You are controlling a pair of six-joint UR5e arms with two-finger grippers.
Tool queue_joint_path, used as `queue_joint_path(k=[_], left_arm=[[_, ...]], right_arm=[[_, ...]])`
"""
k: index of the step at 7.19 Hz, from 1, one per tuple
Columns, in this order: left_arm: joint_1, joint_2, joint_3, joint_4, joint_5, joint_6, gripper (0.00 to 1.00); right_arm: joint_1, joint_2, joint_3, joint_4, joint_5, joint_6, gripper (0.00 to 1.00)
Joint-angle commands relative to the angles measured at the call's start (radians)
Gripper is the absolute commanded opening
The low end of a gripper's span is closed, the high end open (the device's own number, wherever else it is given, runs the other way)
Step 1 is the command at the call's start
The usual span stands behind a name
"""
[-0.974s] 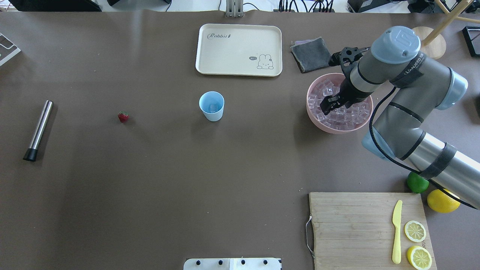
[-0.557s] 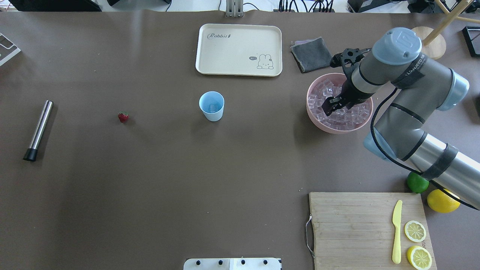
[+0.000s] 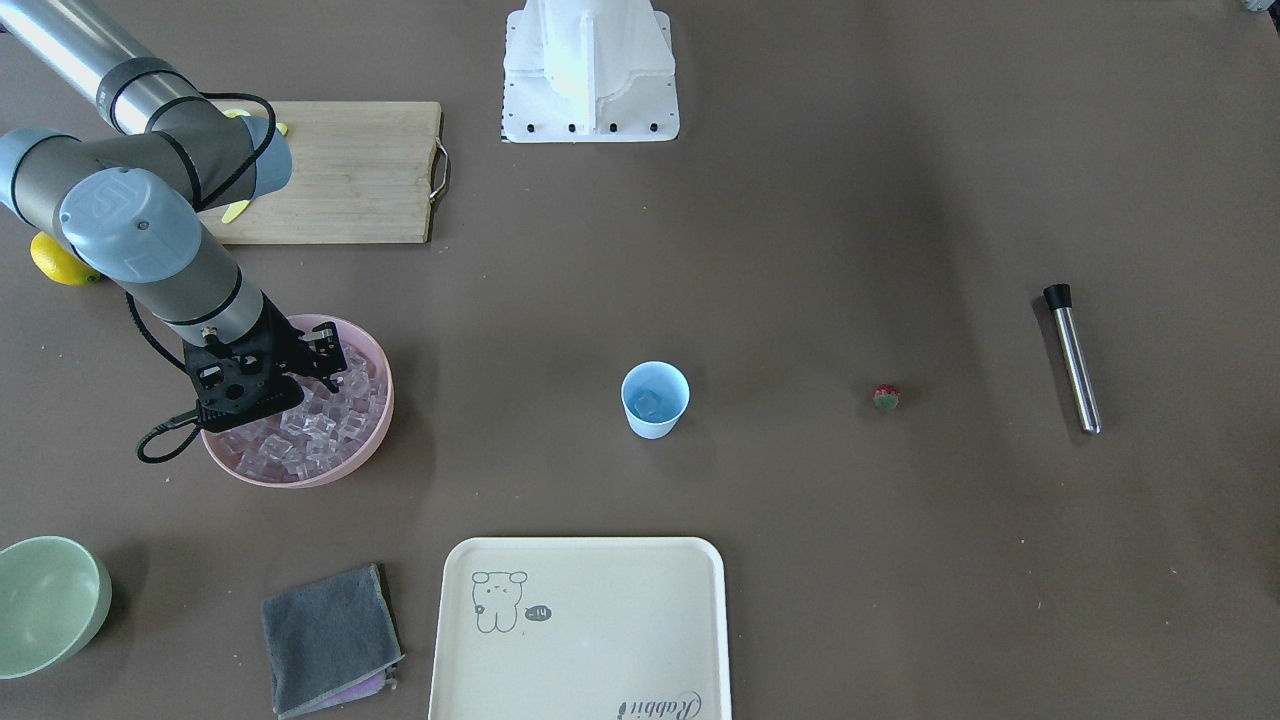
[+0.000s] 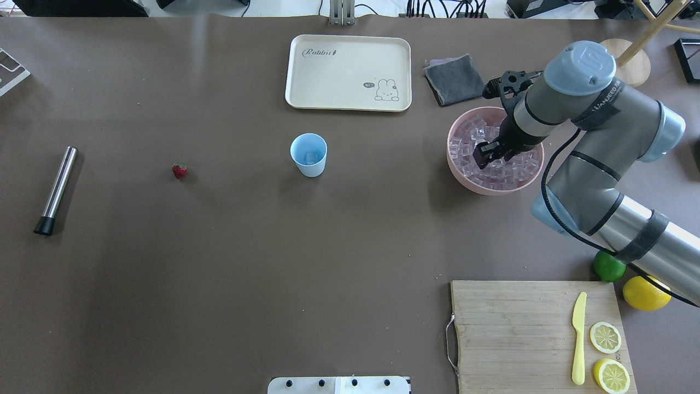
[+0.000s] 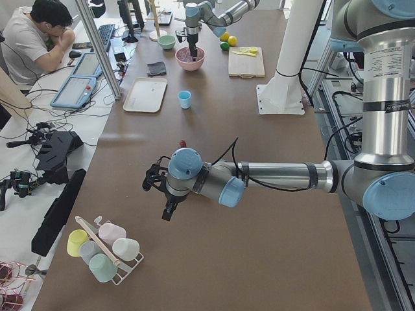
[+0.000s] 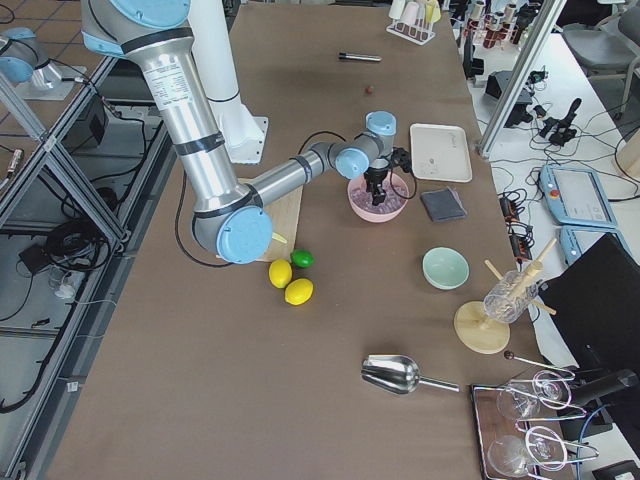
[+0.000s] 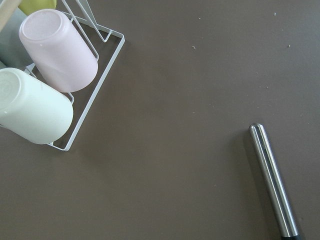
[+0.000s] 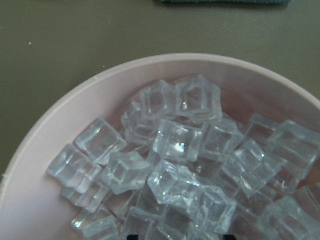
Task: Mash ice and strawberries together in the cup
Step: 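Close the right gripper on a third ice cube in the bowl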
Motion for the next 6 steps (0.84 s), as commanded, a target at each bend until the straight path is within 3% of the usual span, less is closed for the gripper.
queue_joint_path(k=[1,2,6], left_arm=[[0.002,-0.002,0.001,0.0,0.001,-0.001,0.98],[0.002,-0.002,0.001,0.0,0.0,-0.001,0.98],[0.002,-0.002,0.001,0.002,0.0,-0.001,0.98]], right_arm=[[0.0,0.001,0.0,0.0,-0.002,0.001,0.48],[-0.001,0.002,0.0,0.0,-0.002,0.001,0.48],[0.0,0.001,0.0,0.0,-0.011,0.003,0.27]])
